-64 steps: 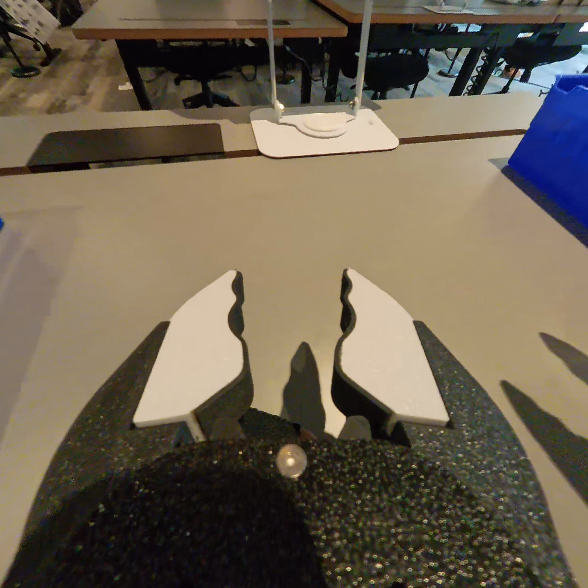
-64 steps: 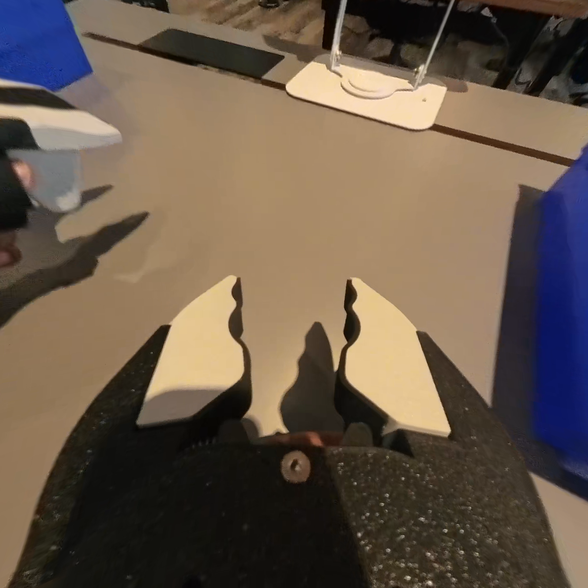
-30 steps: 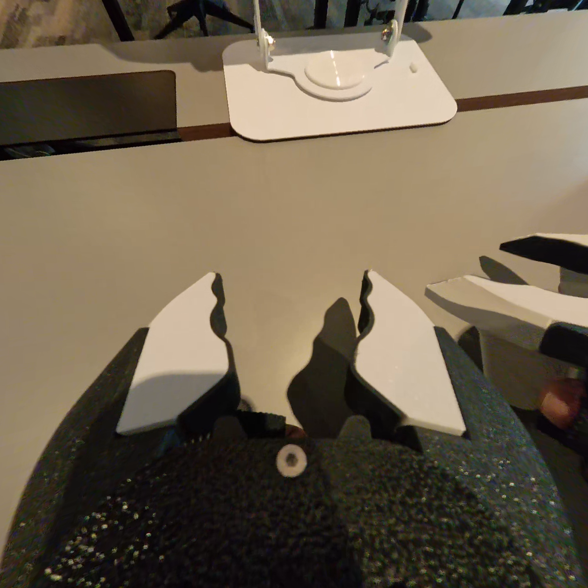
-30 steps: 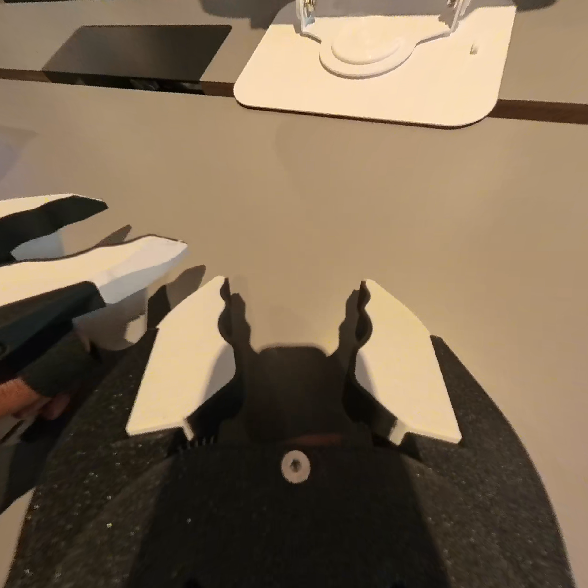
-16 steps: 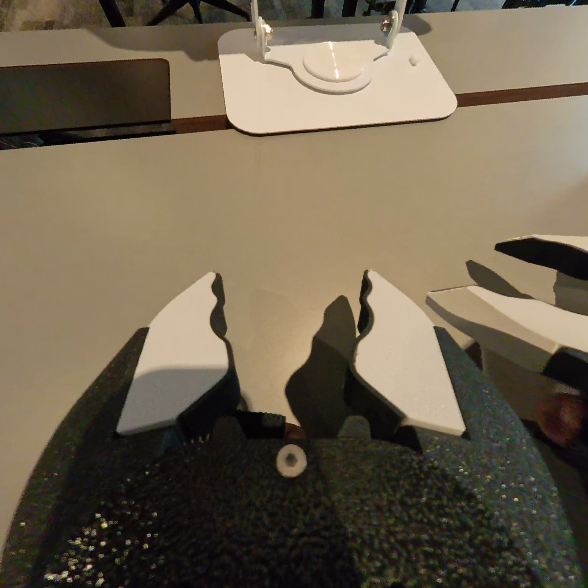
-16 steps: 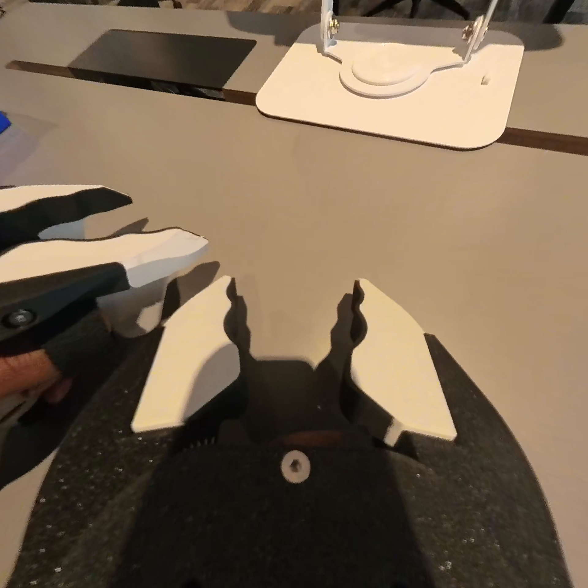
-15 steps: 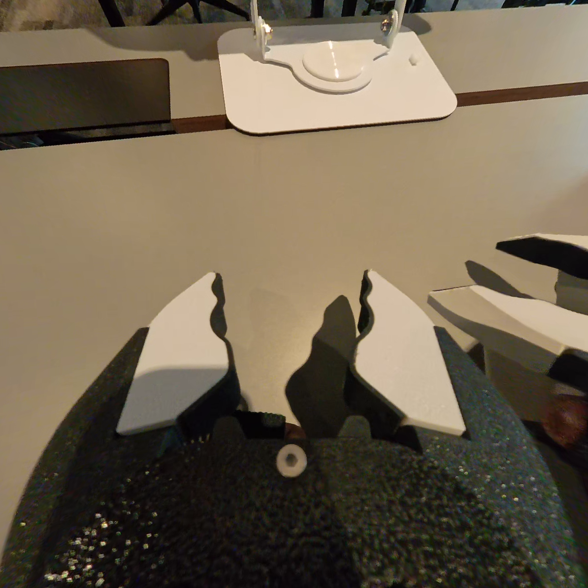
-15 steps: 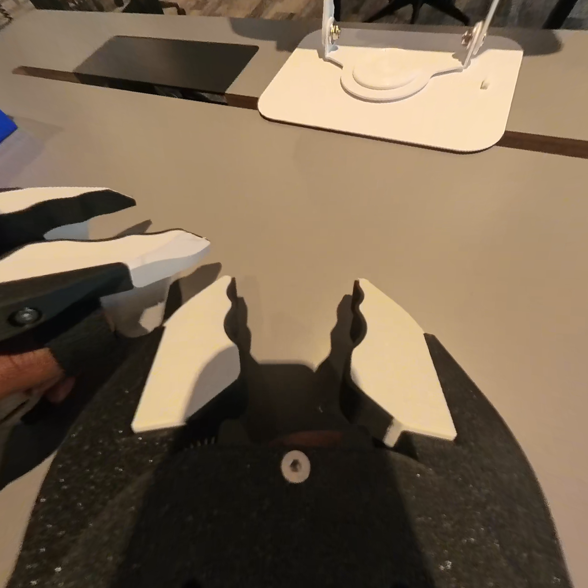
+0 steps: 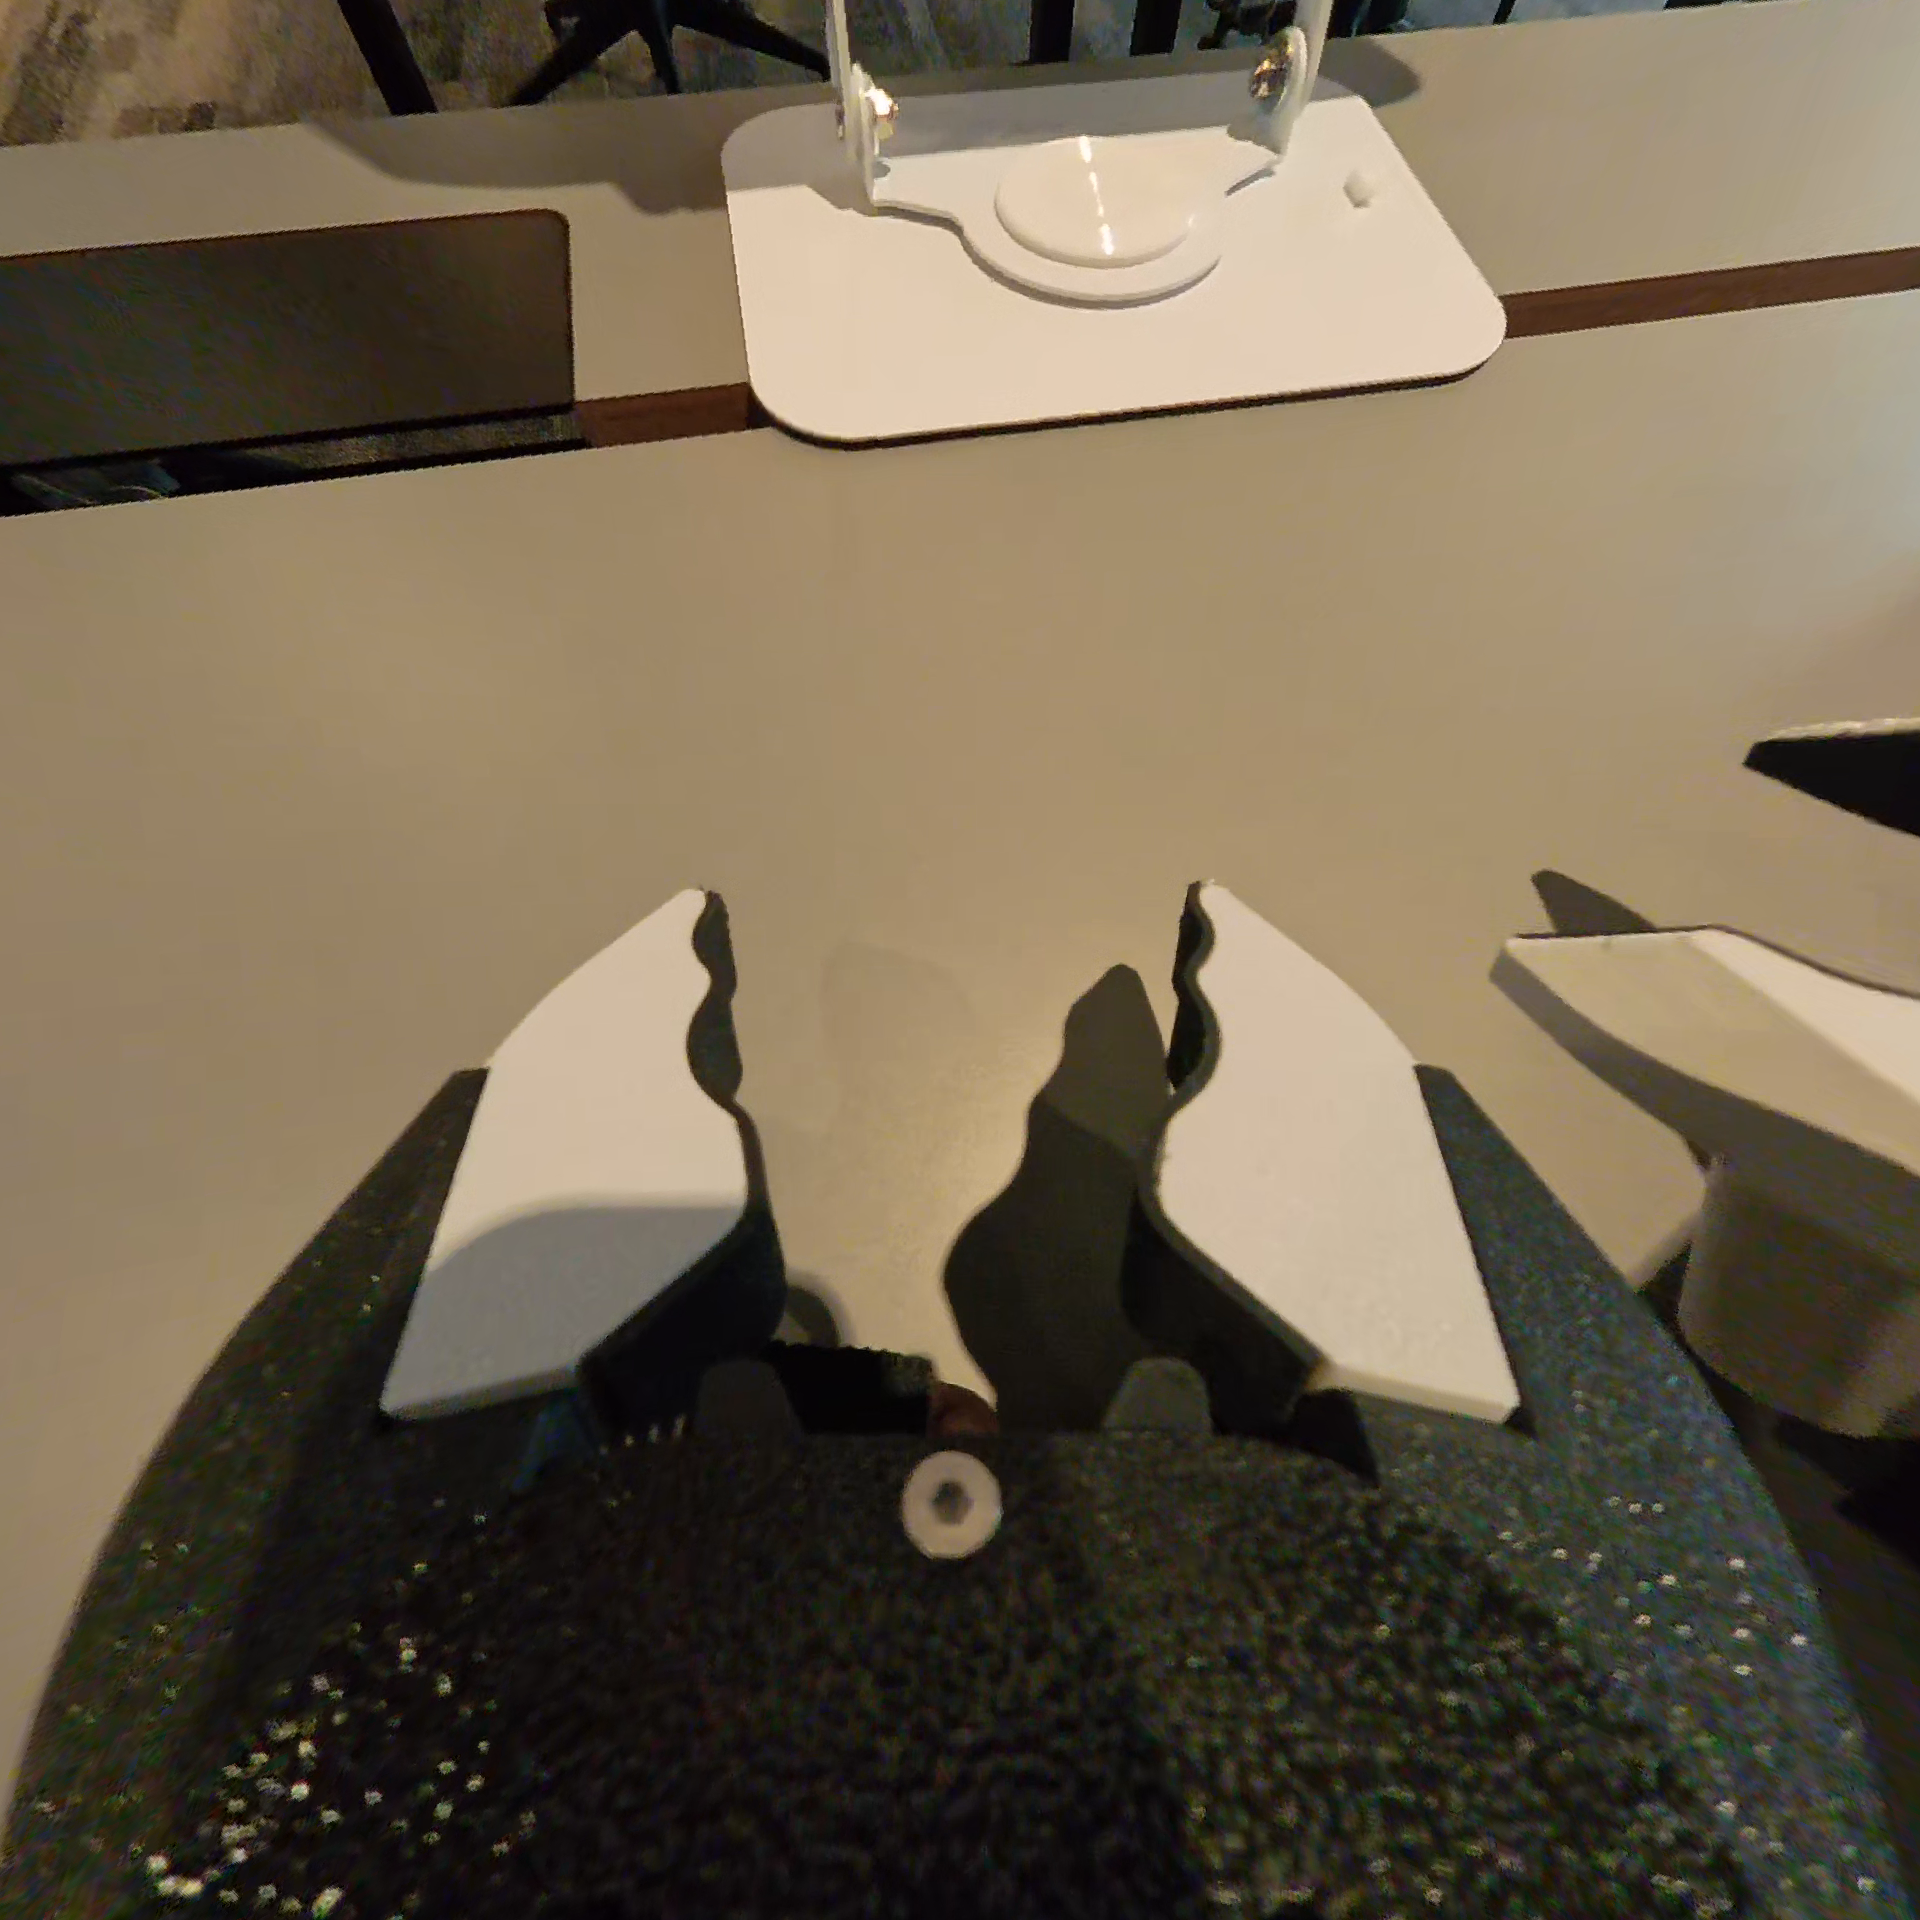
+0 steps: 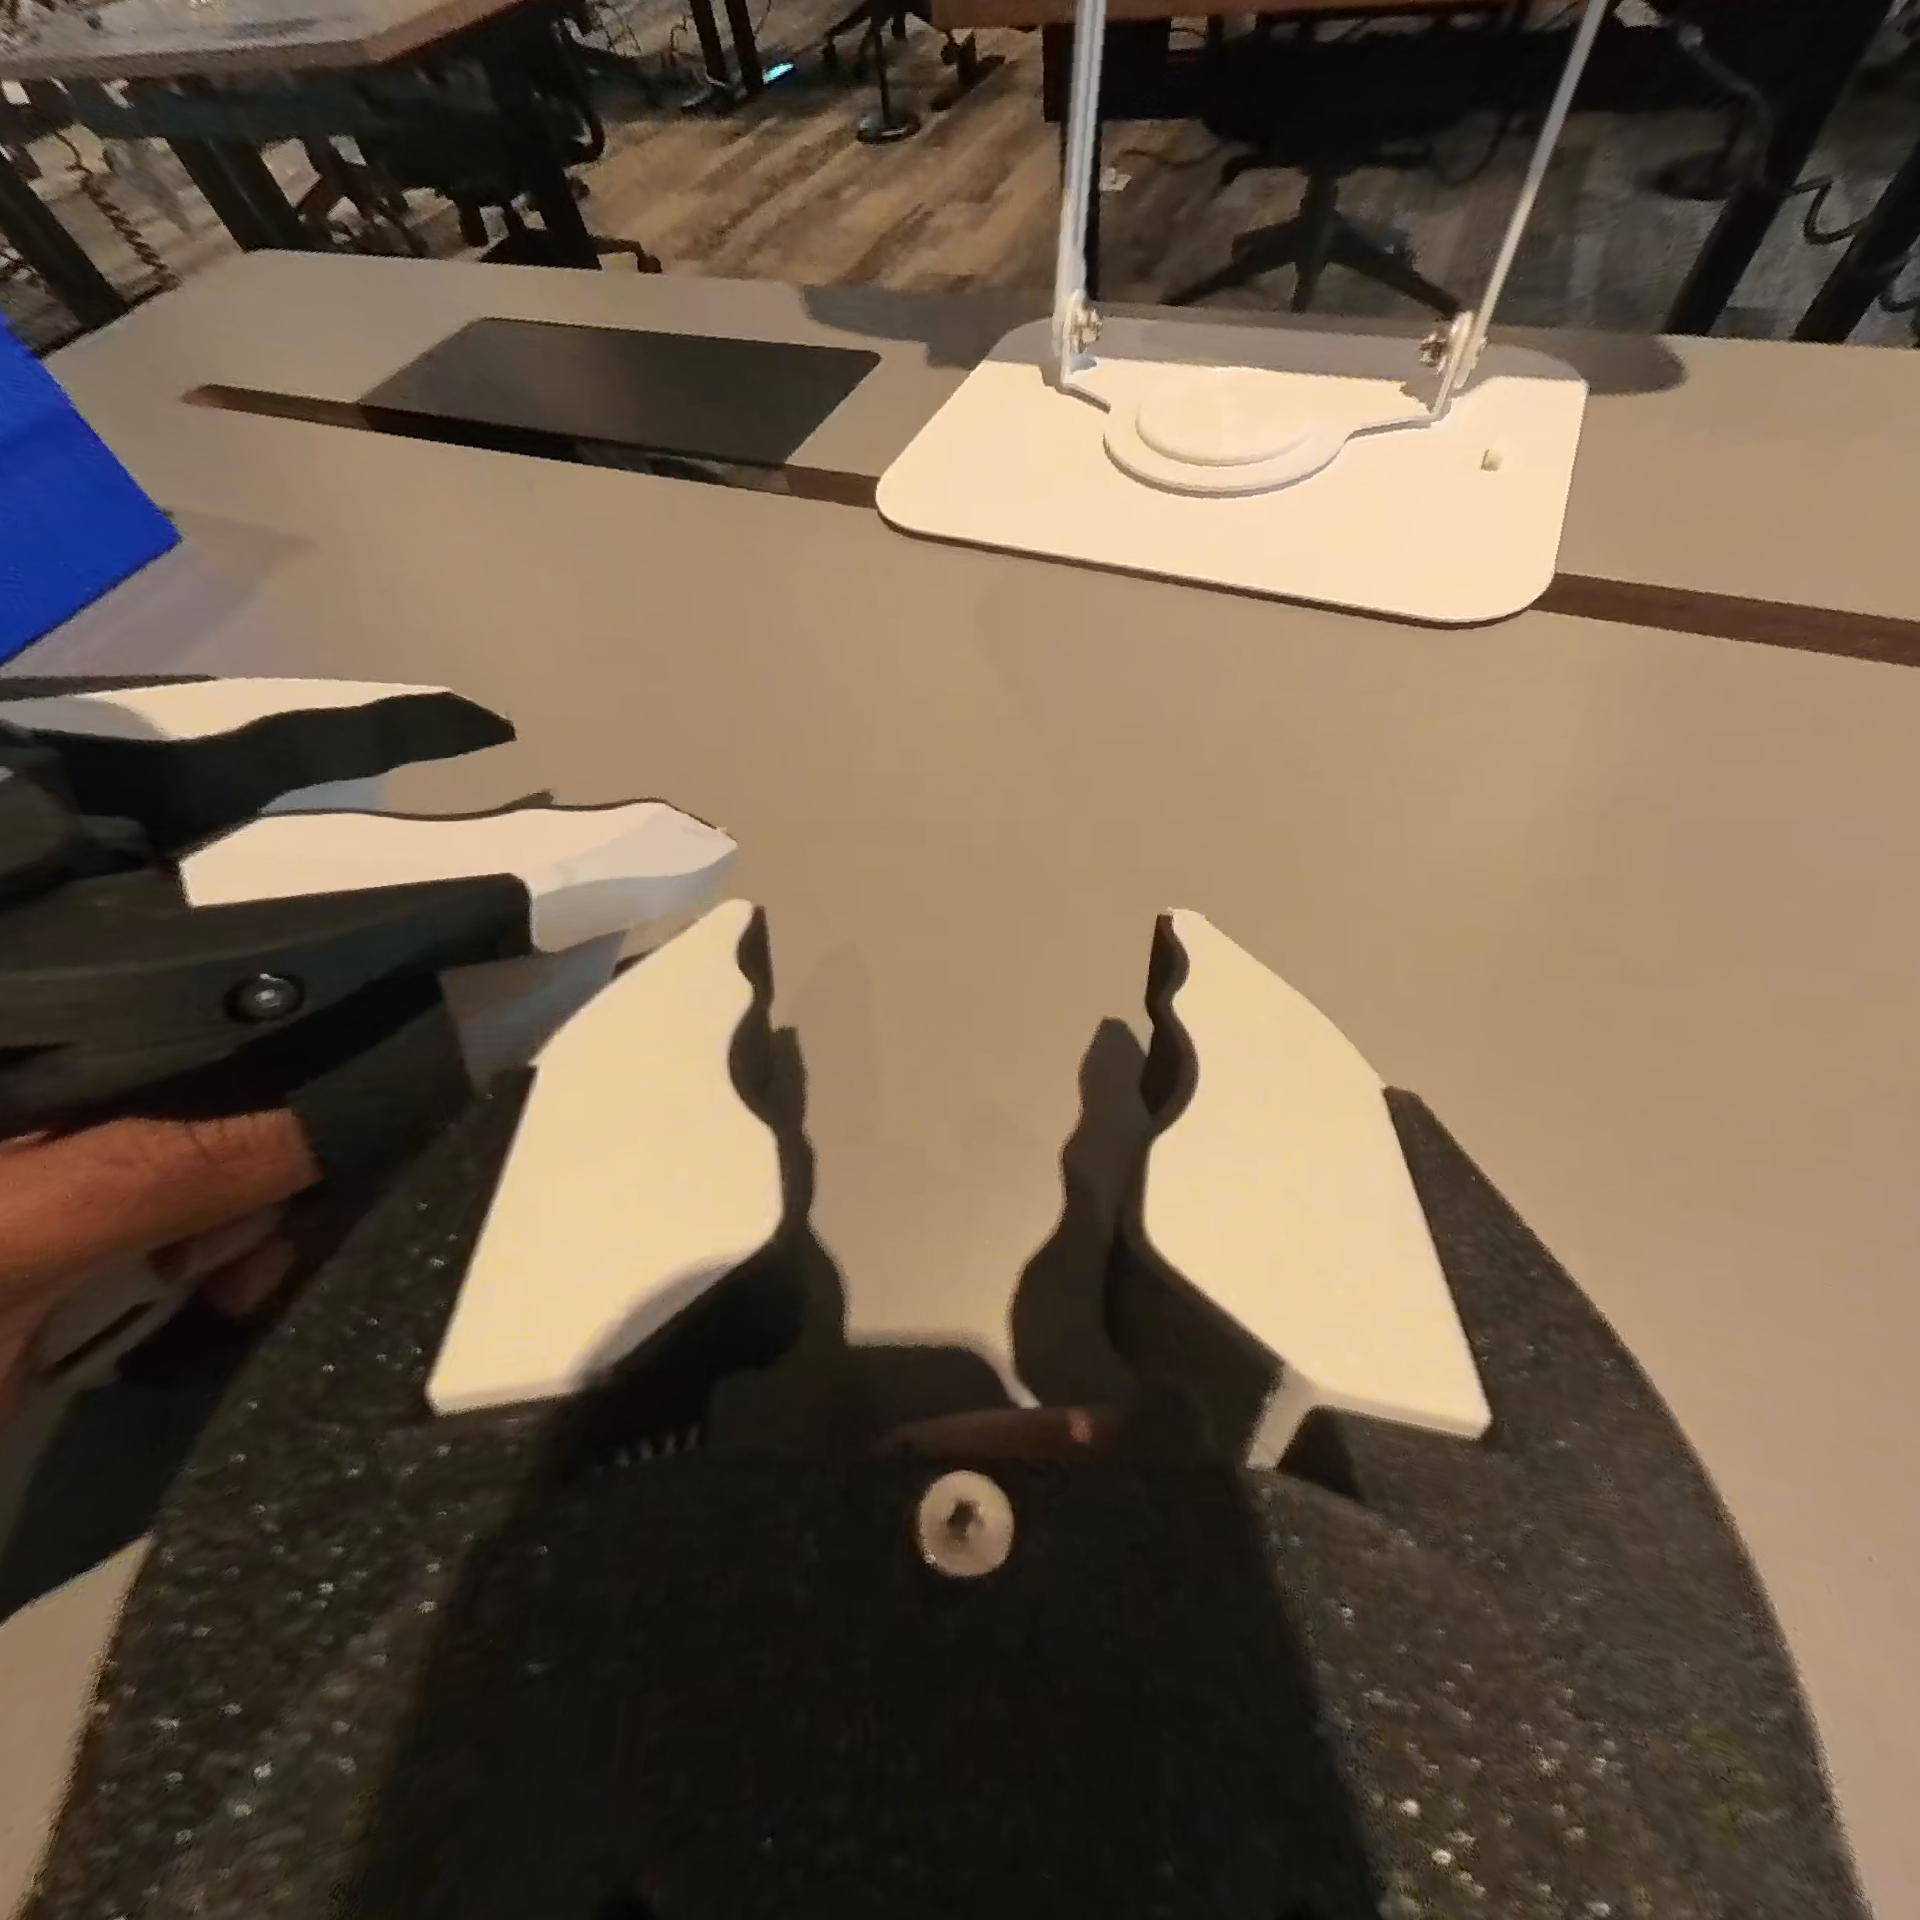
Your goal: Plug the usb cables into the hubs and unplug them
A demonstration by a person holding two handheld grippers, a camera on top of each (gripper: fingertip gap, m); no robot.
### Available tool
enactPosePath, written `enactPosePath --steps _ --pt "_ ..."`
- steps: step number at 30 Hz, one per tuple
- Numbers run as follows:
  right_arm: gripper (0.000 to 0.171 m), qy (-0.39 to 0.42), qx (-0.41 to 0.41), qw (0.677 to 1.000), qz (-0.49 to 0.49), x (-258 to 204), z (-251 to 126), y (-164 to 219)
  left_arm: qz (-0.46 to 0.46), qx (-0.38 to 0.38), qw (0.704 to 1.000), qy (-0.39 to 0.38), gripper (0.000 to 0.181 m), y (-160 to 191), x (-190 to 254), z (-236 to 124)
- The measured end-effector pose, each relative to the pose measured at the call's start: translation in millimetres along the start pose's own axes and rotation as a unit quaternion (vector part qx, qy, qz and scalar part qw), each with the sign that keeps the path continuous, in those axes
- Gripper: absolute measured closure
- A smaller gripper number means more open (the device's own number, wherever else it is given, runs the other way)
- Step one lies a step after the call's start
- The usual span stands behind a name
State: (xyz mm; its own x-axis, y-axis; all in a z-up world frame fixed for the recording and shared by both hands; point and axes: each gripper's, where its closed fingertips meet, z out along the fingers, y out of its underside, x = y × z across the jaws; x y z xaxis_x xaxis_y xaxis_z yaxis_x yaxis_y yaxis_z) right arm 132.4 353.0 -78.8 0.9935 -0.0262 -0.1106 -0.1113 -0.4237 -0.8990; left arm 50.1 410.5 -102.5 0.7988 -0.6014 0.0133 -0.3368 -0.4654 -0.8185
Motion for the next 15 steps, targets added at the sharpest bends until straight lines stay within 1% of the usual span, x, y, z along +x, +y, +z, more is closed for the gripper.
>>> enactPosePath --steps 15 --pt "0.106 0.029 -0.001 0.999 -0.028 1.1 -0.1 0.2 0.010 0.028 0.999 -0.023 0.102 -5.8 -3.1 -6.2"
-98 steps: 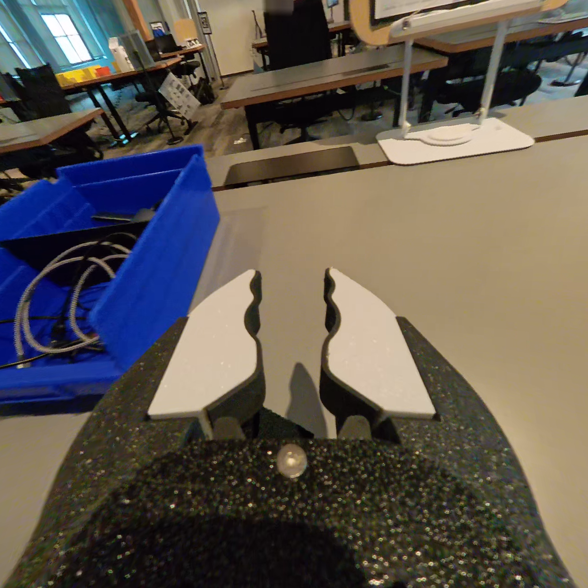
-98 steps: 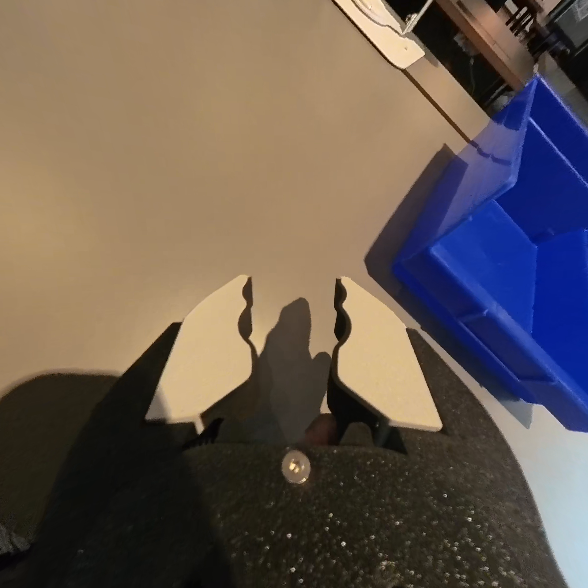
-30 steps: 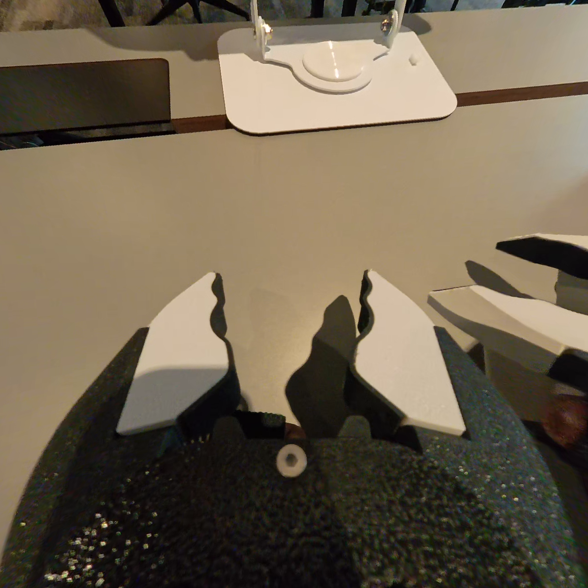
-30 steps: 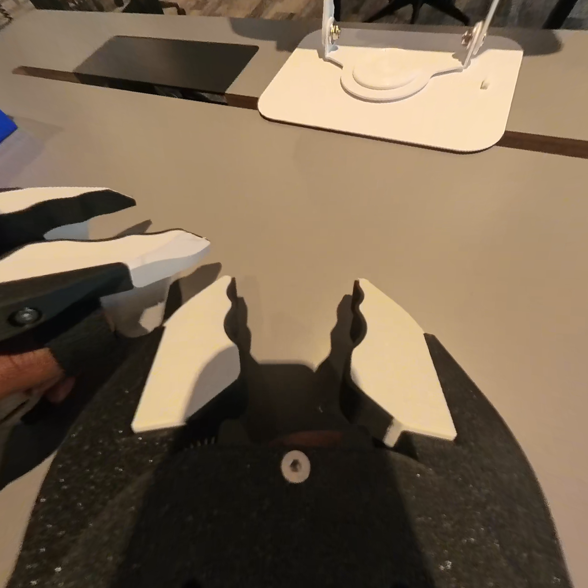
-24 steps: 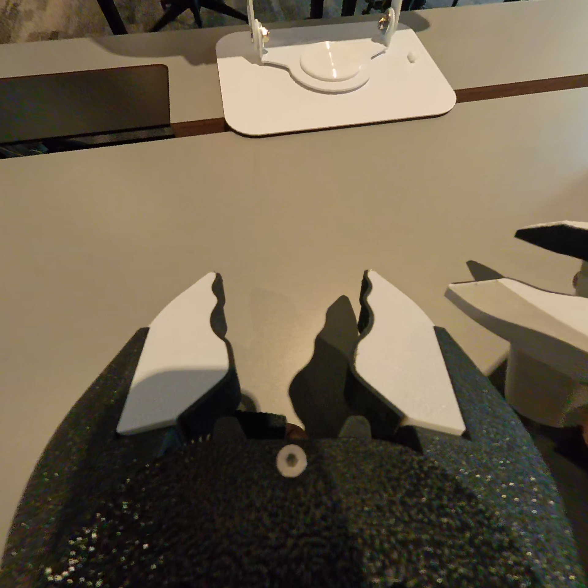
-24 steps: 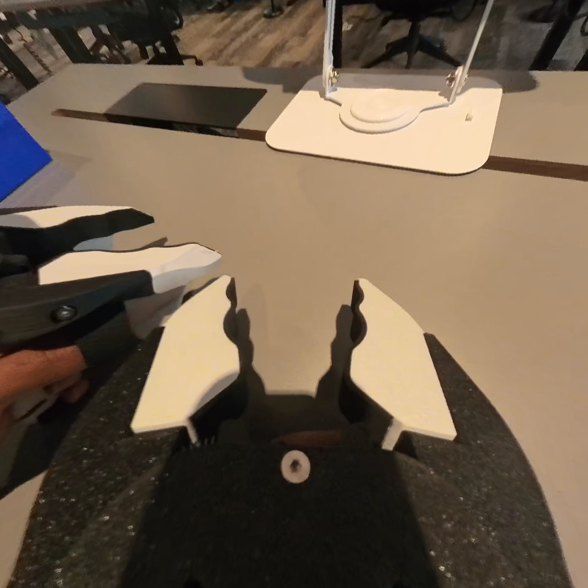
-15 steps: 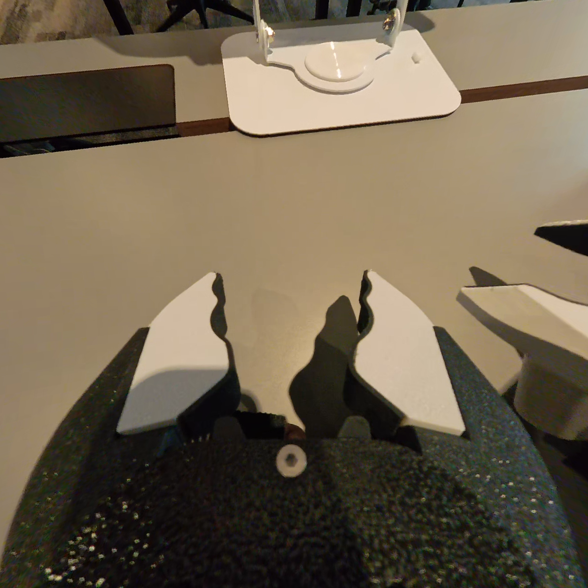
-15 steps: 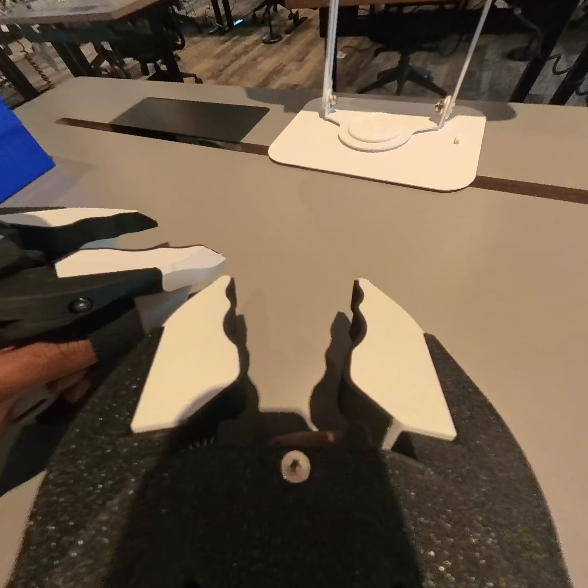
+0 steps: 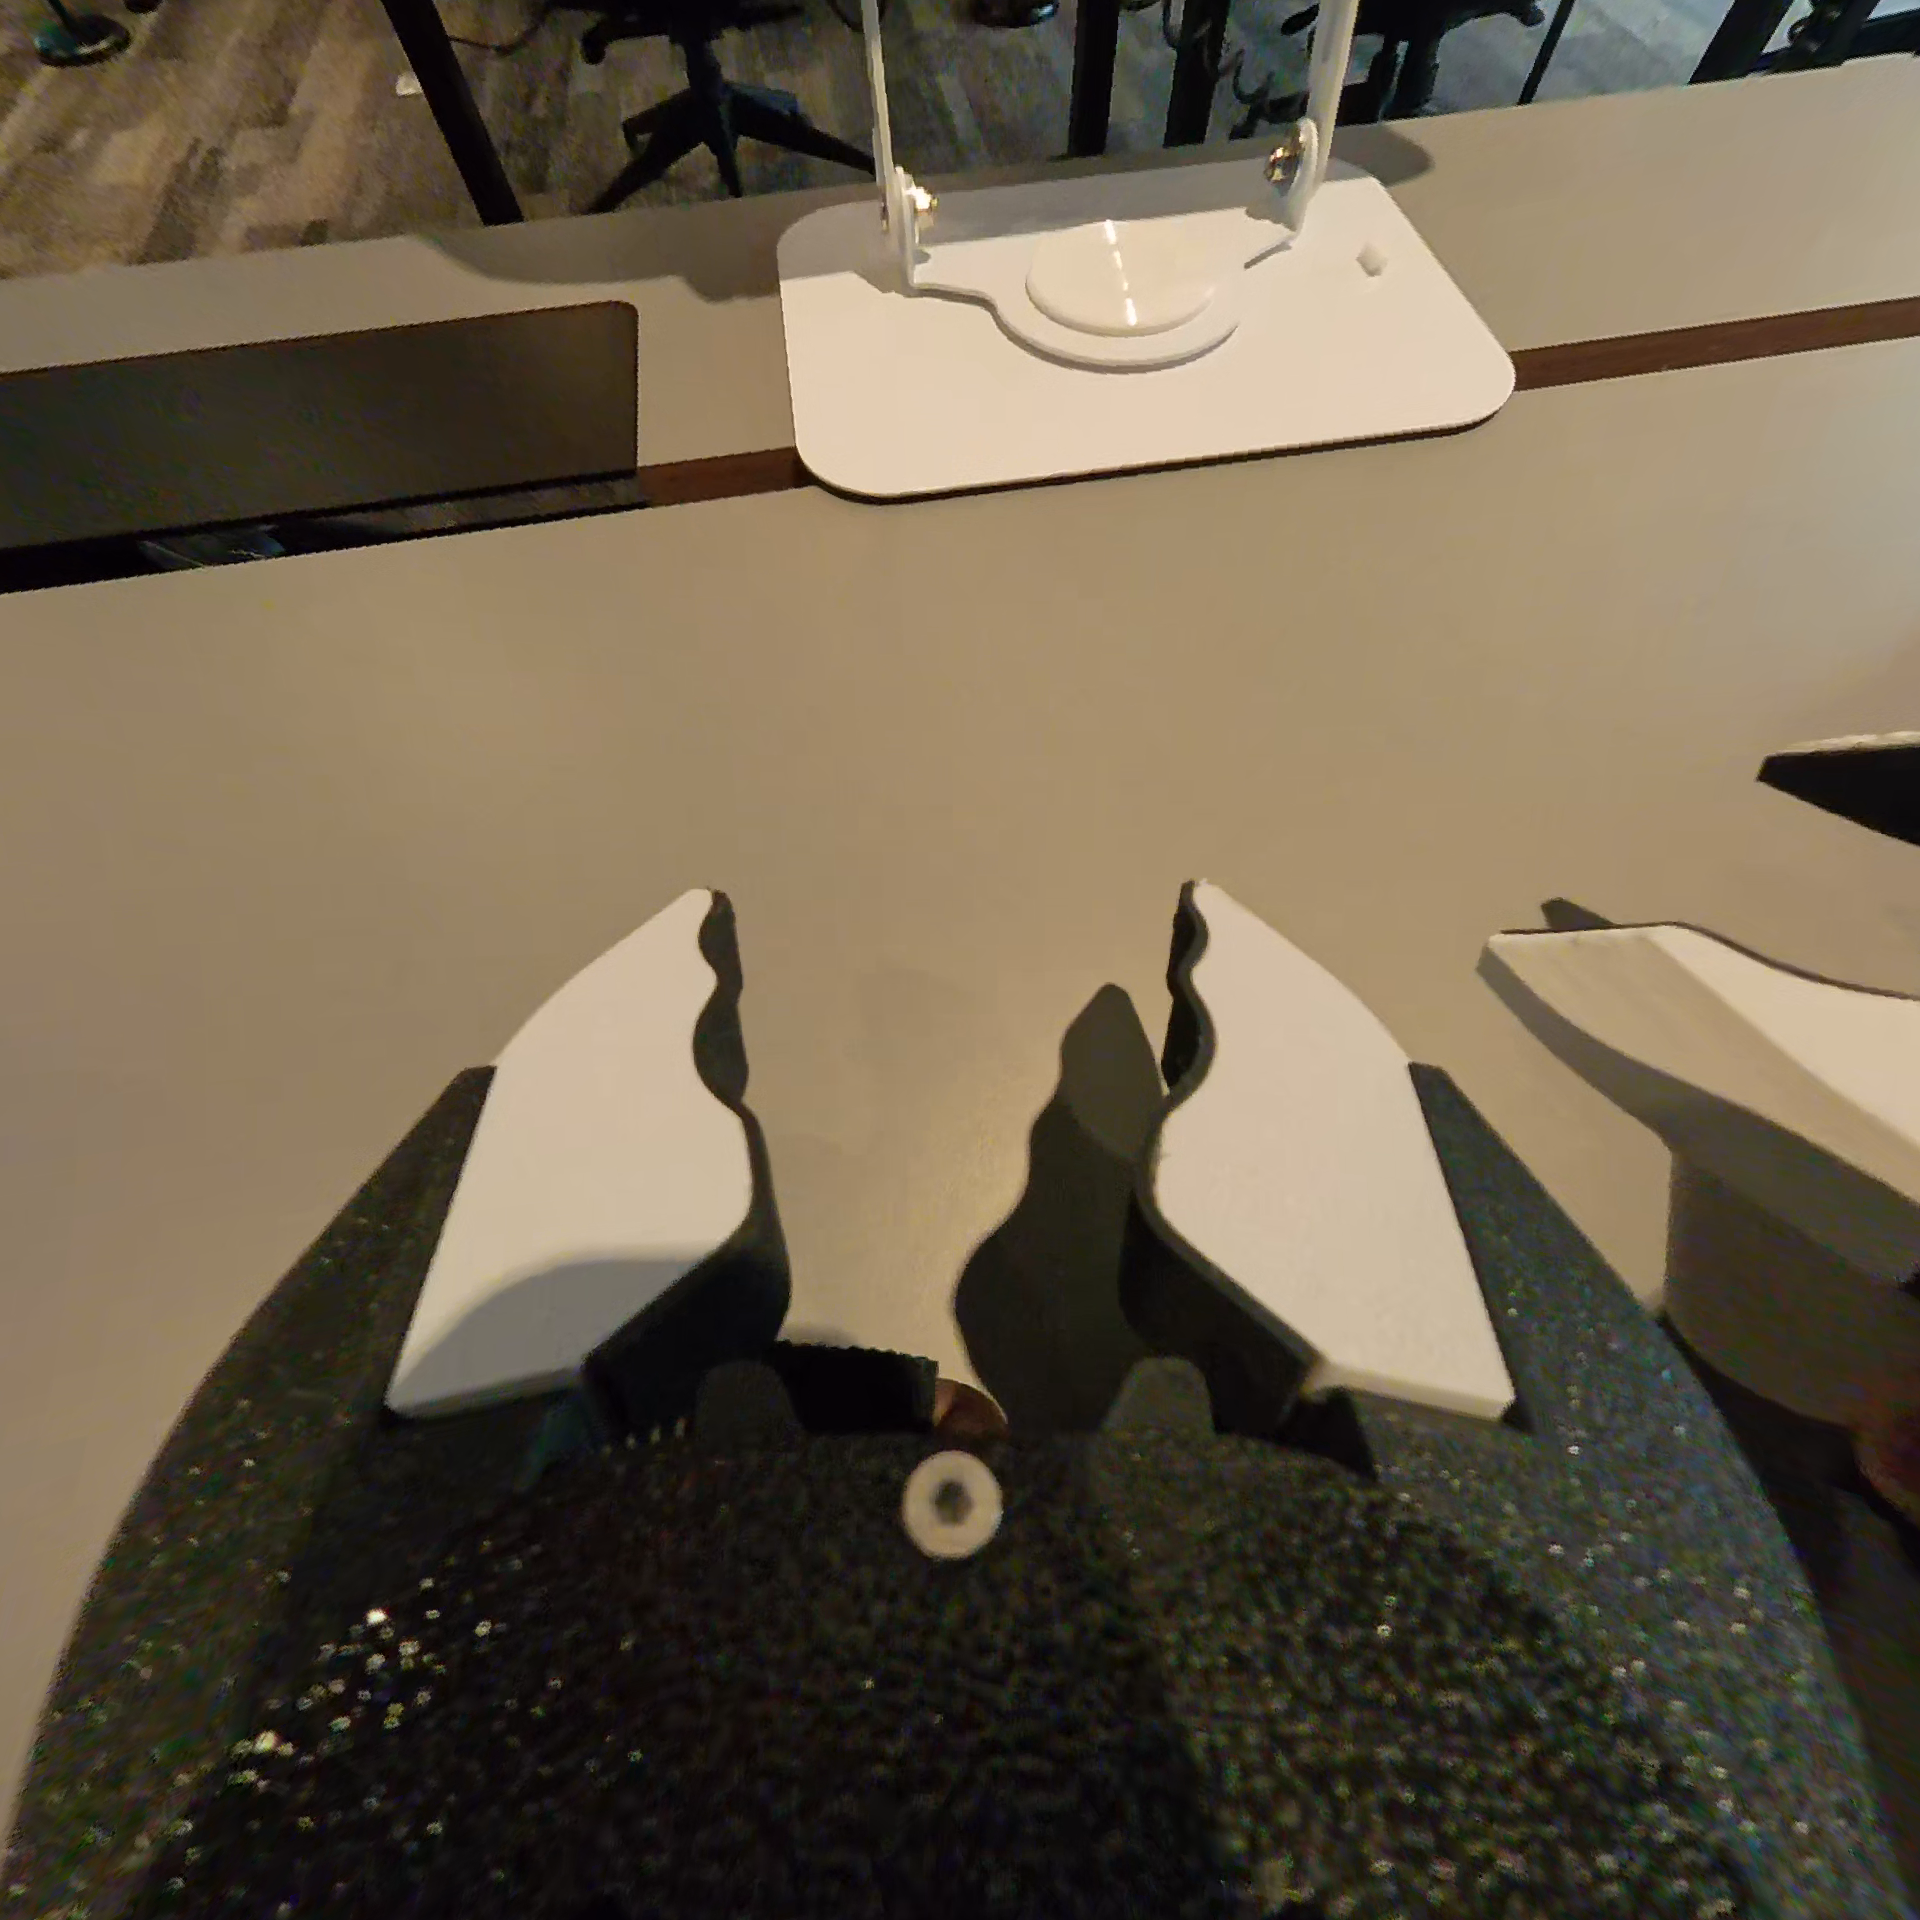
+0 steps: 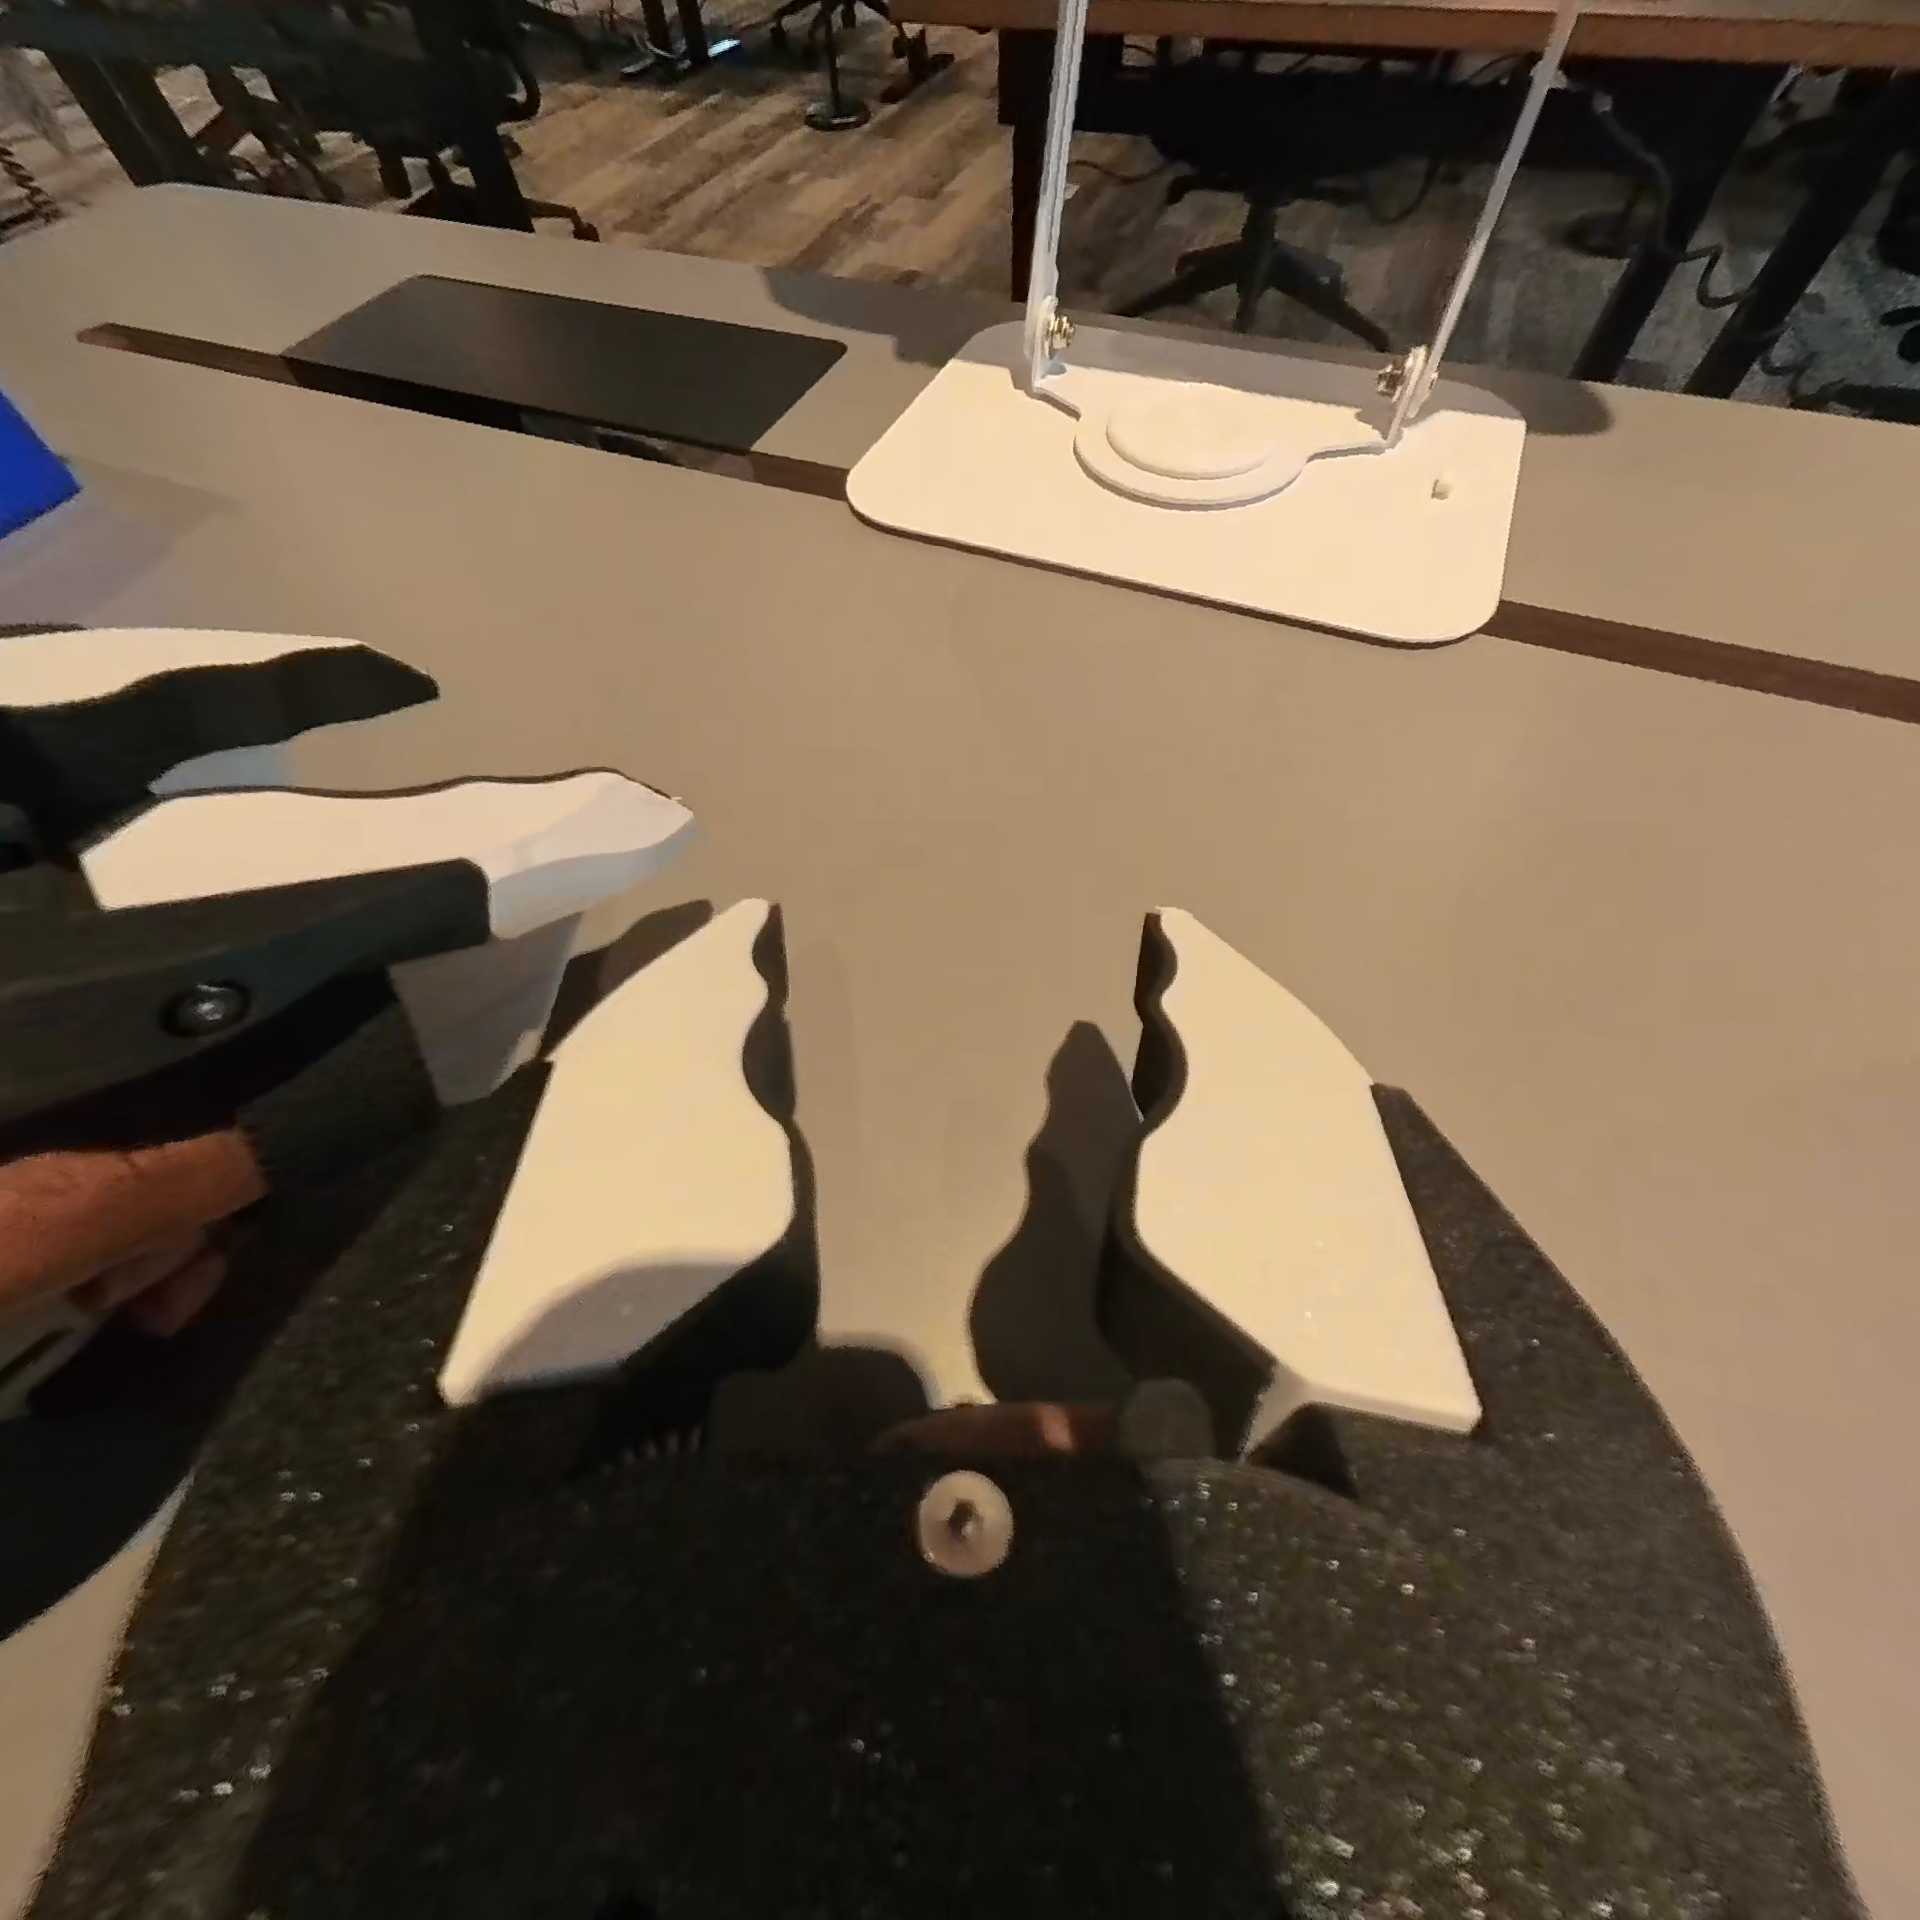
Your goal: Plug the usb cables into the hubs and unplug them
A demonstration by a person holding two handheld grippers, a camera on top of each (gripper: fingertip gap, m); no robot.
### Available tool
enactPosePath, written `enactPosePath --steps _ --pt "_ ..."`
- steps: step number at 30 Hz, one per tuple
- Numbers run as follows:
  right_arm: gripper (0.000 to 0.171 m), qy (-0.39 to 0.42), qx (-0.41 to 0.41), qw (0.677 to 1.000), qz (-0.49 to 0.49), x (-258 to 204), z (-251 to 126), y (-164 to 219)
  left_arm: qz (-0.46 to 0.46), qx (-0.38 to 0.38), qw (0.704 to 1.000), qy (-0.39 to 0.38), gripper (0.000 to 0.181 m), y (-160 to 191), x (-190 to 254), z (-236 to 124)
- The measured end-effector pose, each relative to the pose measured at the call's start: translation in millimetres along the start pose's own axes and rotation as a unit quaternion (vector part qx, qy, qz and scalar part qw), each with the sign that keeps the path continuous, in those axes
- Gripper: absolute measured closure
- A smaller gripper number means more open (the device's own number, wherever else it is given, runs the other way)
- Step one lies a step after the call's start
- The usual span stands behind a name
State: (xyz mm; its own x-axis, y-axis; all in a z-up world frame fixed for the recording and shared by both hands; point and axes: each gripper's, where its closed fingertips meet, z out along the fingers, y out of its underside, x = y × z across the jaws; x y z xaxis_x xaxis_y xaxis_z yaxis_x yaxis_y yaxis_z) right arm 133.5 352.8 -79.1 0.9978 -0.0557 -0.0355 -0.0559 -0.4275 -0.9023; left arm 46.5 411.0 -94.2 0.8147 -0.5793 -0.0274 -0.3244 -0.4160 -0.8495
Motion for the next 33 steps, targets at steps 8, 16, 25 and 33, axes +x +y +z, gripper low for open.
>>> enactPosePath --steps 8,16,25,33 --pt "0.106 -0.001 0.002 1.000 0.002 0.2 -0.6 -0.5 0.006 0.011 1.000 -0.004 0.102 -2.3 0.4 -2.2" --pt "0.107 0.004 0.008 1.000 -0.008 -0.6 -2.0 -1.9 0.005 0.014 1.000 -0.009 0.106 -1.9 -1.6 -4.4" --pt "0.107 0.011 0.014 0.999 -0.029 -3.4 -3.4 -3.6 0.003 0.030 0.999 -0.012 0.108 -4.4 -3.0 -8.5" --pt "0.106 0.028 0.032 0.997 -0.070 -8.4 -6.7 -7.6 0.050 0.055 0.997 -0.032 0.107 -8.7 3.2 -13.9"
